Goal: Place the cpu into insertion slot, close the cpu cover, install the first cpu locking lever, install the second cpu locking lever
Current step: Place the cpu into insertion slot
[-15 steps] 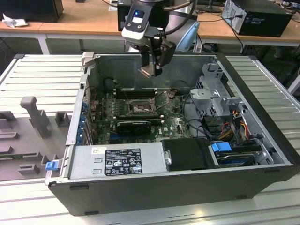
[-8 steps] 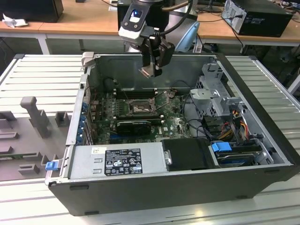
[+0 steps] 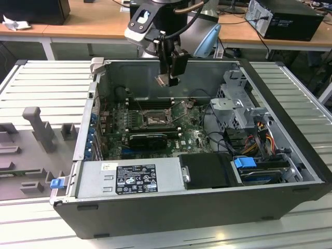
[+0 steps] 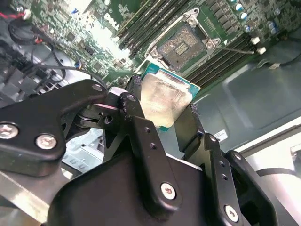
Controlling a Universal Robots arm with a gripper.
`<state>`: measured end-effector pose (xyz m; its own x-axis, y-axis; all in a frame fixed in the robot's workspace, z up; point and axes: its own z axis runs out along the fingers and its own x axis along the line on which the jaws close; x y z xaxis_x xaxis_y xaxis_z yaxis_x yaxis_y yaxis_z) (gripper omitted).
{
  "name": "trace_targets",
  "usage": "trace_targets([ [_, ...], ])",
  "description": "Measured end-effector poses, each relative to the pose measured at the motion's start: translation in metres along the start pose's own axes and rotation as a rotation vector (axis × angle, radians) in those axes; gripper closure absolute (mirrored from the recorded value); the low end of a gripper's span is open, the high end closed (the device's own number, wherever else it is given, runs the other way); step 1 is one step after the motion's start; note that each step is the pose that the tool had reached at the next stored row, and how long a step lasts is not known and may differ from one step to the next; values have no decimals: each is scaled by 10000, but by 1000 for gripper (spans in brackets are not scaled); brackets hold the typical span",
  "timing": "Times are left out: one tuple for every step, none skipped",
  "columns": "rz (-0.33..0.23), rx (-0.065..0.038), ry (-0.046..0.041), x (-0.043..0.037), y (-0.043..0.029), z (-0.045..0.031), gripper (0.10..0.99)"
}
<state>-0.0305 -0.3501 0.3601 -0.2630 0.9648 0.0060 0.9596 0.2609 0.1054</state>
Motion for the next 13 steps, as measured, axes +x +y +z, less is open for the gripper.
trace_targets([
  [285,-2,-30,0,0,2,557],
  [586,-4,-61,0,0,4,557],
  [988,-6,-105,0,-1,8,557],
  [1249,-9,-131,0,-2,15,557],
  [1418,-9,-150,0,-2,20,557],
  [1560,-9,-165,0,-3,26,557],
  [1752,-10,-186,0,-4,35,557],
  [1933,-11,-205,0,-5,46,557],
  [2081,-12,-221,0,-6,54,557],
  [2225,-14,-236,0,-6,59,557],
  [2398,-15,-253,-1,-7,63,557],
  [2506,-16,-264,-1,-7,65,557],
  [2699,-16,-285,-1,-7,66,557],
])
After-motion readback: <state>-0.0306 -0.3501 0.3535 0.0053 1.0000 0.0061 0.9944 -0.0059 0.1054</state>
